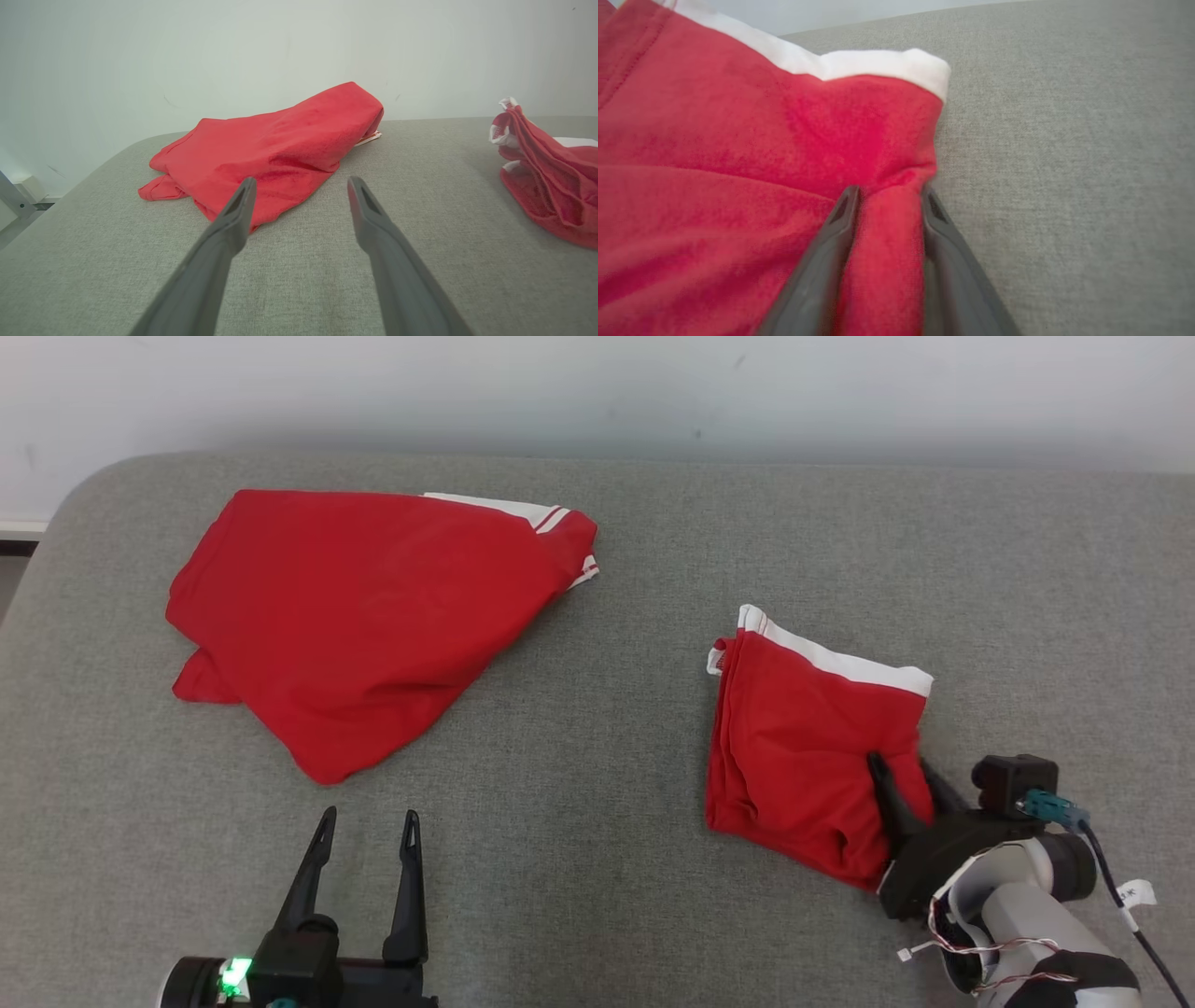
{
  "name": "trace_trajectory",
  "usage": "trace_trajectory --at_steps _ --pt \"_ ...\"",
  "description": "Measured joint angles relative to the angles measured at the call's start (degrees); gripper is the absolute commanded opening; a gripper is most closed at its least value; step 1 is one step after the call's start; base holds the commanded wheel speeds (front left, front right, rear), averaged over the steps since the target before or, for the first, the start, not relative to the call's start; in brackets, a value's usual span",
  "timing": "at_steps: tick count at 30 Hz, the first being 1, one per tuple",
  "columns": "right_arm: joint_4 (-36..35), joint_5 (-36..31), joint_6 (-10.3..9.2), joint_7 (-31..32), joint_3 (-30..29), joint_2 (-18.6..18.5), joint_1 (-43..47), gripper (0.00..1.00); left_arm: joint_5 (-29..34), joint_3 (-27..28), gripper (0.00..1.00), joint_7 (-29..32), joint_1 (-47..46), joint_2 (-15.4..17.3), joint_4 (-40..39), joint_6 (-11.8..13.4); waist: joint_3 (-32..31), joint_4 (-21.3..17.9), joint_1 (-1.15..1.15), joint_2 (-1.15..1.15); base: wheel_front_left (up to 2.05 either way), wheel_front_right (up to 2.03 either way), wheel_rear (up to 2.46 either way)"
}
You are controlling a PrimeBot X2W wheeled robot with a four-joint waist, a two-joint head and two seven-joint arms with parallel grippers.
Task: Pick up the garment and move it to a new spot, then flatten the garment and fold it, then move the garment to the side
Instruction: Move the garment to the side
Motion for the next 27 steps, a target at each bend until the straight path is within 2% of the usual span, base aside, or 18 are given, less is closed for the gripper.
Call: trace_trajectory --at_steps 4,10,17,27 --pt "0.4 1.8 0.01 -0.4 2.5 -0.3 -0.9 0.00 -0.3 -0.2 1.00 0.0 -0.1 0.0 0.1 0.2 0.1 -0.6 0.00 0.00 0.00 0.00 0.00" --pt "-0.3 2.2 0.07 -0.5 7.0 -4.1 -4.8 0.00 -0.5 -0.4 1.00 0.0 -1.3 0.0 -0.4 0.1 1.7 -1.6 0.00 0.00 0.00 0.00 0.00" --pt "-3.8 2.4 0.02 1.9 13.1 -14.5 -12.1 0.00 -0.3 -1.2 1.00 0.0 -4.3 0.0 -1.3 -0.3 5.7 -3.1 0.00 0.00 0.00 0.00 0.00" --pt "-8.6 4.8 0.01 4.7 18.0 -29.7 -22.7 0.00 1.2 -2.5 1.00 0.0 -10.4 -0.1 -5.0 -0.3 14.1 -6.1 0.01 0.01 0.00 0.00 0.00"
